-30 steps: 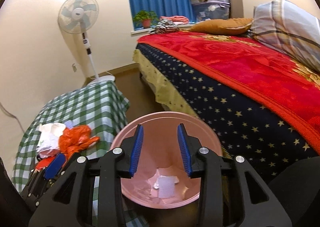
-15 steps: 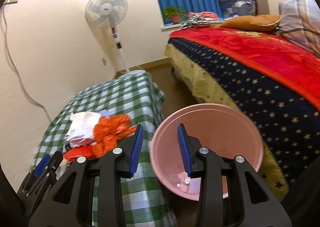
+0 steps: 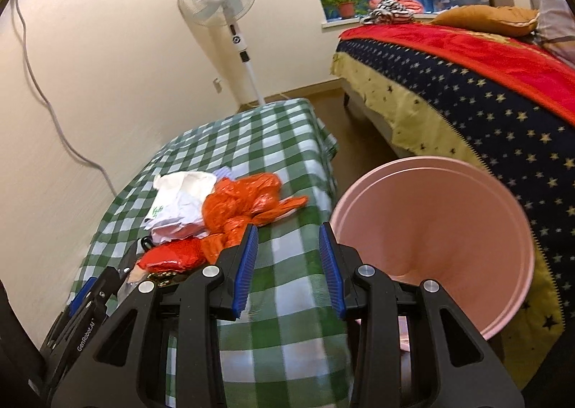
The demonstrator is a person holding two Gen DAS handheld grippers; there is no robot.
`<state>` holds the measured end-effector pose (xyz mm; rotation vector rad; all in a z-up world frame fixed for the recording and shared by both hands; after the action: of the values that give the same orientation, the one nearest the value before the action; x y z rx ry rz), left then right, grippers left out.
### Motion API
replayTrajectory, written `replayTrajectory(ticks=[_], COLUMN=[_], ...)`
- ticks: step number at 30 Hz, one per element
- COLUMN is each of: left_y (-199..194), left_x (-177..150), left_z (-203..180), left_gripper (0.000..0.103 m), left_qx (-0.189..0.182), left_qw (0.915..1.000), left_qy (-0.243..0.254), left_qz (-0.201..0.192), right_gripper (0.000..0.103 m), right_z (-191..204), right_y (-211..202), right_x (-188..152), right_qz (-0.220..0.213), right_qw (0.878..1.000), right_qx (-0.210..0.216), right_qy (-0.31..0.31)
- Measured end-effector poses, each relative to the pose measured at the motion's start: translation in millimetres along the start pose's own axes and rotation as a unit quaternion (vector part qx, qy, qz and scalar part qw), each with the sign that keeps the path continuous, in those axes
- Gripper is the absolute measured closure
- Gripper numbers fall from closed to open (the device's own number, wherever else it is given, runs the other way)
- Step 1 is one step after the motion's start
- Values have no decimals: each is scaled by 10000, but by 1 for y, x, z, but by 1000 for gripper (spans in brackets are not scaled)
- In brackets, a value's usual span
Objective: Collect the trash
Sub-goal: 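Reach the left tool to the clear plastic bag while the right tool grasps the orange bag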
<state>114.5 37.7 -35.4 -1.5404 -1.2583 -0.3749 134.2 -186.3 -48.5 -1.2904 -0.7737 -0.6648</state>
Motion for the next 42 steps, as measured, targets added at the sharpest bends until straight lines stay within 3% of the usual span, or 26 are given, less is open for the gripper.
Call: replayTrajectory(ticks=[6, 8, 10, 14, 17, 26, 30, 37, 42], left_y=[12, 16, 21, 33, 38, 51, 53, 56, 54], left_x=[6, 7, 7, 2, 1, -3, -3, -4, -5], left_z=[21, 24, 27, 29, 29, 34, 32, 30, 28], left_gripper=[59, 59, 59, 56, 48, 48, 50, 67, 78], left_qx=[223, 254, 270, 343, 333, 330, 304, 197, 119], left_qw=[9992, 9988, 9983, 9971, 9966, 9930, 9931, 9923, 9930], left_qy=[-302, -384, -440, -438, -450, -587, -528, -508, -470], left_qz=[119, 184, 289, 515, 608, 971, 1007, 1109, 1075], right_gripper=[65, 50, 43, 42, 41, 42, 47, 75, 84], right_z=[19, 24, 29, 34, 33, 43, 43, 47, 45], right_y=[24, 32, 39, 54, 64, 85, 88, 89, 80], right_x=[-2, -2, -4, -7, -9, -13, -15, -17, -12], right_qz=[155, 205, 260, 383, 504, 773, 853, 909, 751], right_qw=[9996, 9993, 9991, 9985, 9978, 9957, 9950, 9936, 9953], right_qx=[242, 297, 328, 375, 422, 469, 497, 603, 518], right_qy=[-69, -71, -96, -111, -62, -176, -172, -293, -333])
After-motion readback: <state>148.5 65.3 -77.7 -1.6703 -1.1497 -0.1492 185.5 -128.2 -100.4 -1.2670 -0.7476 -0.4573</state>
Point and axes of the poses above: each gripper's, at about its wrist camera, not at the fingertips, and y roughly the way its jaws point, z to its left, x to its top, the point moved 4 cm from there along y, roughly the way its jaws point, and after that the axes turned 14 degrees about -y, right-handed, at the moved point
